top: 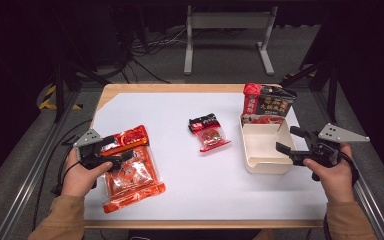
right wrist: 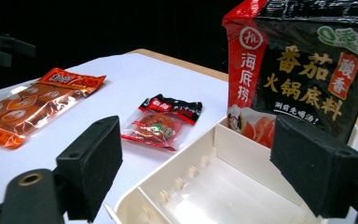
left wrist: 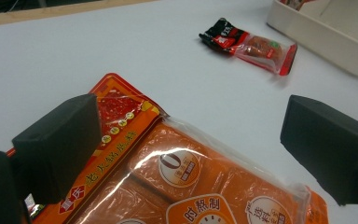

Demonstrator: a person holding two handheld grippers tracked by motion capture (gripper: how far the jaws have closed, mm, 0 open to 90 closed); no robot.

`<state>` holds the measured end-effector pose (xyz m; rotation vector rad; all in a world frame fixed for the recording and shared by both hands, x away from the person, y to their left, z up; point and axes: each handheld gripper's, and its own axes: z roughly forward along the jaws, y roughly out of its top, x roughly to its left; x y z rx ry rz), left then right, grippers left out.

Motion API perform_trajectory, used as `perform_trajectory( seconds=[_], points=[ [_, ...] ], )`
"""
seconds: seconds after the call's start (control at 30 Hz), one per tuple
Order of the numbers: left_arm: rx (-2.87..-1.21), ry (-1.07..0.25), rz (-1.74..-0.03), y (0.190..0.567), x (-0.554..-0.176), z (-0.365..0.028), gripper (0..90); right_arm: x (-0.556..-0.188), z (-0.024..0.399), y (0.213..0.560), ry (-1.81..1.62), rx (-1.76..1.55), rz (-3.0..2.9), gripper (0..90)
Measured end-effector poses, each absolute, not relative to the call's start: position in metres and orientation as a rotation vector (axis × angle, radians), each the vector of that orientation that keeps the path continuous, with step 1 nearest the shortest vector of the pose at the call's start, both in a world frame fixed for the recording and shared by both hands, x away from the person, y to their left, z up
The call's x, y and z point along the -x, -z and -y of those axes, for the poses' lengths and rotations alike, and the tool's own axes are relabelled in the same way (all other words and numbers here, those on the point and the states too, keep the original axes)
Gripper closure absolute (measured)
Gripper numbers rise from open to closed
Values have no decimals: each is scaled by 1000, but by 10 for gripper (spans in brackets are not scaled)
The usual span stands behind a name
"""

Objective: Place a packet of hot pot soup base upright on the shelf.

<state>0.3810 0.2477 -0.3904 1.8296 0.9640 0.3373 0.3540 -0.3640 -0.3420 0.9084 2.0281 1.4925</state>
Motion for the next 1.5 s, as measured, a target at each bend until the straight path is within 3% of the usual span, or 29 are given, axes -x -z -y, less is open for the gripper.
perform_trajectory(
  seconds=[0.4,0.93,1.5],
  points=[
    [-1889,-429,-1004,384,-381,-263,118,-346,356,349,-1536,-853,-2082,165],
    [-1769,-523,-1165,405,-403,-287,155,-346,347,358,-1510,-835,-2130,161],
    [-1700,-464,-1363,440,-425,-317,111,-348,341,362,-1497,-828,-2148,161]
  ],
)
